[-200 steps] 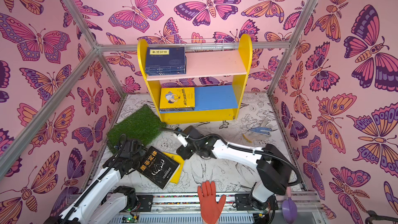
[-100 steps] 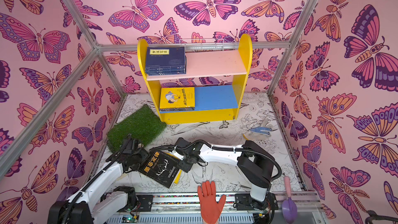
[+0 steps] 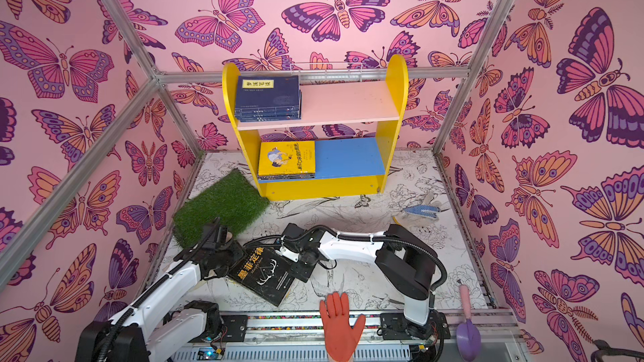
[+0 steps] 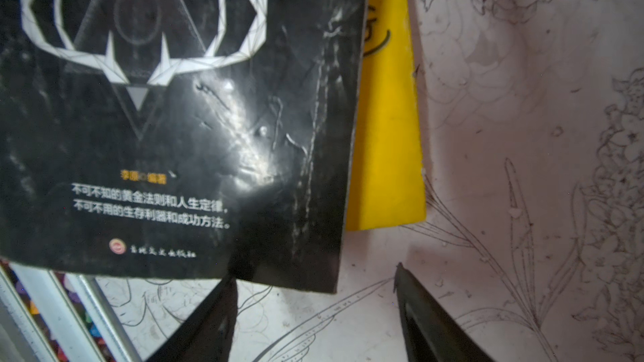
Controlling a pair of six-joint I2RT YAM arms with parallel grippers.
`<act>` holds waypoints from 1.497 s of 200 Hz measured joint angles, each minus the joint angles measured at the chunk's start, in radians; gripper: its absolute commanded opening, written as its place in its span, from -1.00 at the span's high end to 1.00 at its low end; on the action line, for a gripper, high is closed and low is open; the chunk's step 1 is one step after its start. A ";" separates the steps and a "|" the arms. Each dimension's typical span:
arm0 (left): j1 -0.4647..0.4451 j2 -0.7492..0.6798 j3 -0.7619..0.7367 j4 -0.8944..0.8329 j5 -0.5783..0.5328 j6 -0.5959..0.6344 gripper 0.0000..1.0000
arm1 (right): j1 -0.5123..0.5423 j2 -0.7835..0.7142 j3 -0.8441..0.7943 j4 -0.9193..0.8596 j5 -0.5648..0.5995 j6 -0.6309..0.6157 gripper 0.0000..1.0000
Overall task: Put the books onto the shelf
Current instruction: 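Open the right gripper and move both grippers to the black Murphy's law book, then grip the black book edges with both grippers and tilt it upright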
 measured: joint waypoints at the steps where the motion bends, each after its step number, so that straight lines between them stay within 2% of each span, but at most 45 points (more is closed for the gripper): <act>1: 0.000 0.002 0.000 0.001 0.000 0.000 -0.20 | 0.000 0.000 0.000 0.000 -0.001 0.000 -0.44; 21: -0.001 0.032 0.006 0.026 0.010 0.017 -0.06 | -0.009 0.006 0.005 -0.006 -0.017 0.001 -0.44; 75: -0.017 0.194 0.058 0.180 0.071 0.096 -0.06 | -0.084 0.029 0.005 -0.016 -0.156 0.028 -0.43; 112: -0.101 0.367 0.166 0.293 0.098 0.172 -0.07 | -0.153 0.037 0.007 -0.042 -0.222 0.043 -0.43; 144: -0.177 0.470 0.256 0.311 0.112 0.233 -0.07 | -0.253 0.029 0.012 -0.086 -0.237 0.070 -0.42; 177: -0.221 0.502 0.282 0.299 0.198 0.253 -0.07 | -0.353 0.000 0.012 -0.017 -0.135 0.095 -0.42; 213: -0.264 0.495 0.267 0.262 0.316 0.254 -0.06 | -0.364 -0.117 -0.116 0.095 -0.007 0.106 -0.42; 268: -0.263 0.471 0.250 0.235 0.352 0.258 -0.06 | -0.360 -0.468 -0.378 0.108 0.150 0.221 -0.42; 299: -0.263 0.476 0.250 0.227 0.363 0.262 -0.06 | -0.360 -0.531 -0.489 0.116 0.180 0.311 -0.41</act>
